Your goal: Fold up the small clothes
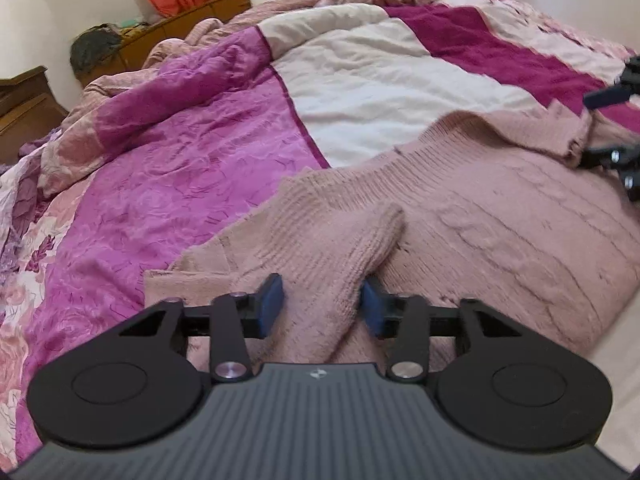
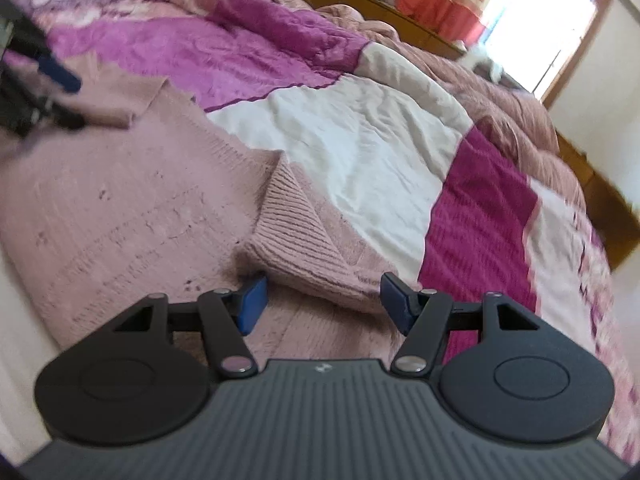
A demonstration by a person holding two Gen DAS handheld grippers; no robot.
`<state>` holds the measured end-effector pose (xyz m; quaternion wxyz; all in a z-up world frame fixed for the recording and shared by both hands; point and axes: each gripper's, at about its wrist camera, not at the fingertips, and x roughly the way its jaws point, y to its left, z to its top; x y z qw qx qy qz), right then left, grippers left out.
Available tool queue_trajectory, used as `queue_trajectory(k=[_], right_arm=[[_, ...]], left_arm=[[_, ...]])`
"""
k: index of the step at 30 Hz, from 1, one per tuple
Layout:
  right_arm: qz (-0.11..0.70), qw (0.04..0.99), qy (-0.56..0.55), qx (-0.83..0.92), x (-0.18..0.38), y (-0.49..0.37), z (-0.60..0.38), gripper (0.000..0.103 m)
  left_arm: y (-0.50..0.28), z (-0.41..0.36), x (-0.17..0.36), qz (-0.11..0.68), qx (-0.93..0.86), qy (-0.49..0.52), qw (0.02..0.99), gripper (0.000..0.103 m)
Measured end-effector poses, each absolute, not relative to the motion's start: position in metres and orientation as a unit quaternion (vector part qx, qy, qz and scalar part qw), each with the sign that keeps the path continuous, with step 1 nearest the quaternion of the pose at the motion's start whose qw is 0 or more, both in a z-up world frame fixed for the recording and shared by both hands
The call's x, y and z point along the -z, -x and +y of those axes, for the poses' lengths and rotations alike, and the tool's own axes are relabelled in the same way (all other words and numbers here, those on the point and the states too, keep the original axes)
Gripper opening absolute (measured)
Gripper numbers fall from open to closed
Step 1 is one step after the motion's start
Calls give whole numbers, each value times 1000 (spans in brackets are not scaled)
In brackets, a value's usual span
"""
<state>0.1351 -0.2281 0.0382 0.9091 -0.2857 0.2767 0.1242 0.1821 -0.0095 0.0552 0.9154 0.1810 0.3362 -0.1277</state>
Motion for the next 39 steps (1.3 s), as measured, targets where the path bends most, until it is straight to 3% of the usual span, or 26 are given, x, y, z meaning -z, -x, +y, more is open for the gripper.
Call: queue_trajectory(k=[1,2,3,10,14,18,19,28,39], right_arm=[[276,909,286,-128,-39,-137,-228,49],[278,909,280,-131,-40,-140,-228,33],[286,913,262,-127,-43,-145,-230,10],[308,951,21,31,-61,-196,-291,16],[330,942,5,65,-57,-197,-305,17],[324,945,-11,49,-58,-169,-311,59],[324,945,-20,45,-57,-161,-313,61],[353,909,-218,-24,-47,-111,-348,61],[354,879,-320,-7,-15,-66,-334,61]], left_arm=[[-184,-8,-56,336,124,-180,916,14],[-187,-7,-58,334,116,-181,918,12],[-189,-5,-61,329,107,-179,921,11],[-230,42,-76,335,-22,-114,935,13],[-244,65,-75,361,-64,-100,925,30],[-230,79,-81,362,-49,-65,929,39],[-224,79,-82,365,-40,-60,928,42],[-156,72,-86,402,-9,-11,916,49],[-124,74,-78,444,-56,36,894,53]])
